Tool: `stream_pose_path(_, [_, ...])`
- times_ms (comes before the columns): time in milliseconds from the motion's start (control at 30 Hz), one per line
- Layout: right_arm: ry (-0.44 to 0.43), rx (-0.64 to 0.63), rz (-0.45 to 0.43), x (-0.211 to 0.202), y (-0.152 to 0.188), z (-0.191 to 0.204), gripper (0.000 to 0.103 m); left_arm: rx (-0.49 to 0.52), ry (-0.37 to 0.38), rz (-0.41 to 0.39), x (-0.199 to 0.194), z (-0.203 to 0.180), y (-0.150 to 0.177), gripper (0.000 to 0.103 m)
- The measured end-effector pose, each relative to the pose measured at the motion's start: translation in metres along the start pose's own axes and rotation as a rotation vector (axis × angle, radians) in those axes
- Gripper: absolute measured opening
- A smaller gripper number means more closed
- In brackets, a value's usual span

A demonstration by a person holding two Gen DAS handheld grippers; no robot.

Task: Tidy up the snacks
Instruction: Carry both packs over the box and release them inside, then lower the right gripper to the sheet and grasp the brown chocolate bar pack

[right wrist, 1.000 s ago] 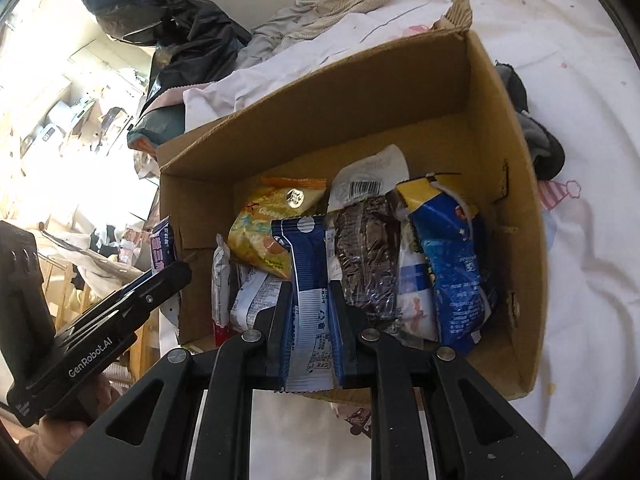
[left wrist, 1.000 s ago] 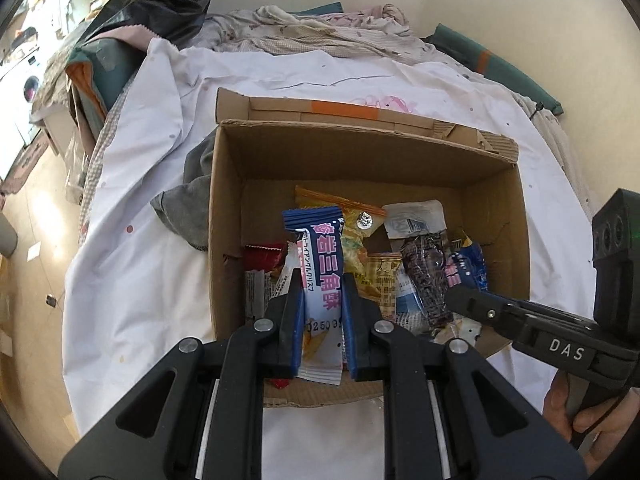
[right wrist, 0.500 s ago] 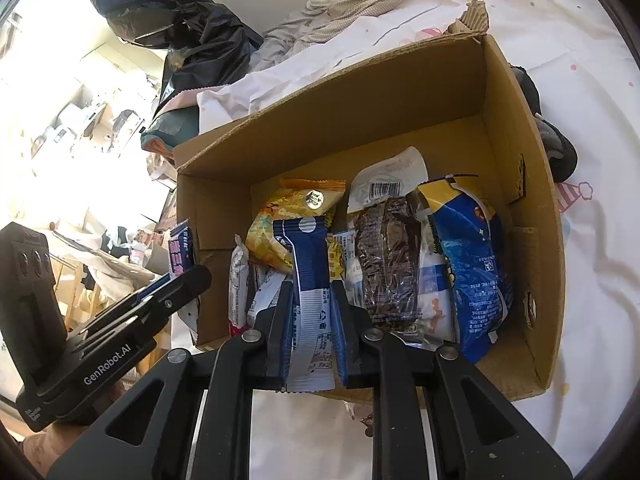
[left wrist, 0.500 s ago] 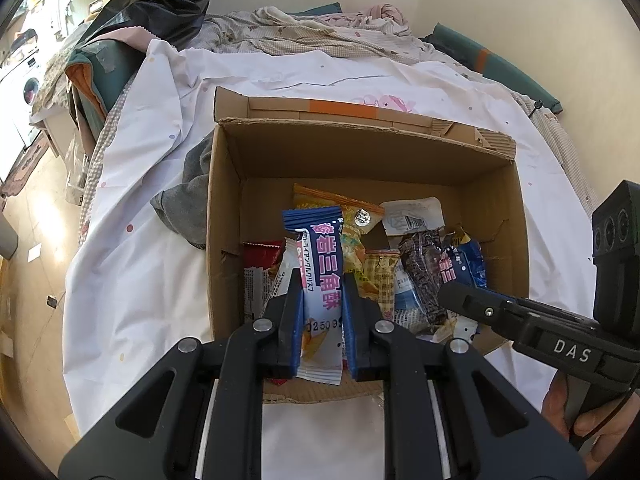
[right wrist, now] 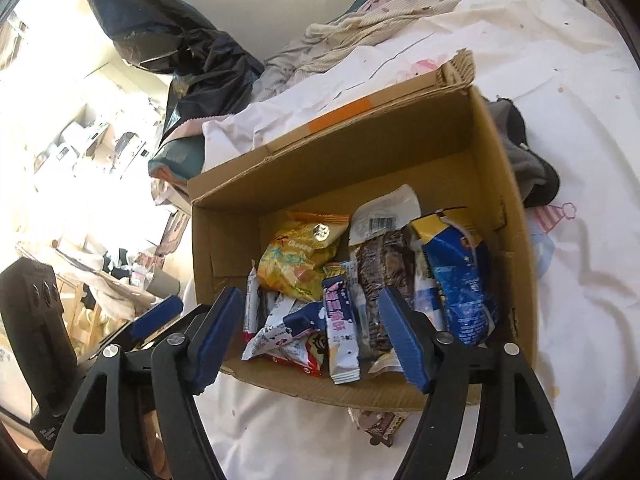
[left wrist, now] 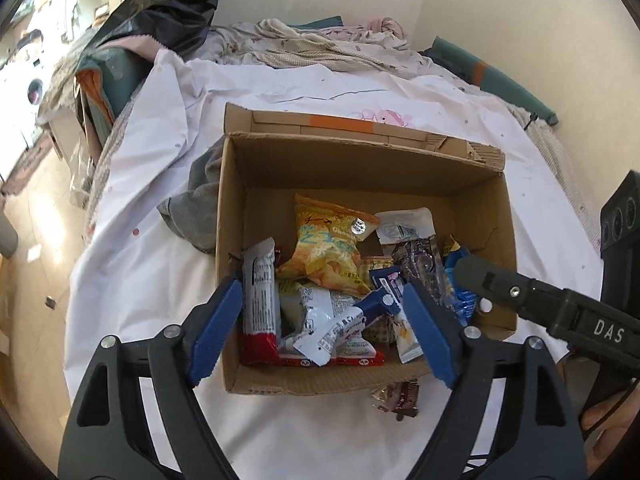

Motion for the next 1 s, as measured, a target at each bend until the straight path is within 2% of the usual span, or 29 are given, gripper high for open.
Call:
stream_pose_path(333, [0.049, 0.034, -0.009, -0.022, 0.011, -0.011, 0.074, 0.021, -0.043, -0.036, -0.018, 0.009, 0.004, 0.08])
stream_pose_path(367, [0.053, 0.034, -0.011, -0.025, 0.013, -0.011, 0.076, 0.019, -0.045, -0.041, -0.02, 0.009, 0.004, 0.08])
stream_pose_path(500, [0.073, 0.038, -0.034, -0.042, 0.022, -0.015, 0.093, 0.027, -0.069, -0.073, -0.033, 0.01, 0.005, 0.08])
stream_pose_path(600, [0.091, 0.056, -0.045, -0.053, 0.031, -0.023, 0.096, 0.032, -0.092, -0.074, -0.037, 0.012, 0.011, 0.08])
stream_pose_path(833, [0.116, 0.095, -0.029, -0.068, 0.057, -0.037, 0.096, -0.011, -0.077, -0.01, -0.036, 0.014, 0.038, 0.08])
stream_pose_path(1000, [0.147, 0.102, -0.01, -0.076, 0.073, -0.053, 0.096, 0.009, -0.077, 0.049, -0.03, 0.007, 0.061, 0.08])
Point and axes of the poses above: each gripper's, at about its wrist camera, not at the fingertips, and x roughly the way its jaws point, z to its left, y to its underside, the point moved 9 cm from there along x, roughly the way its jaws point, and after that the axes turned 1 degree about y, right-handed, at the moved point
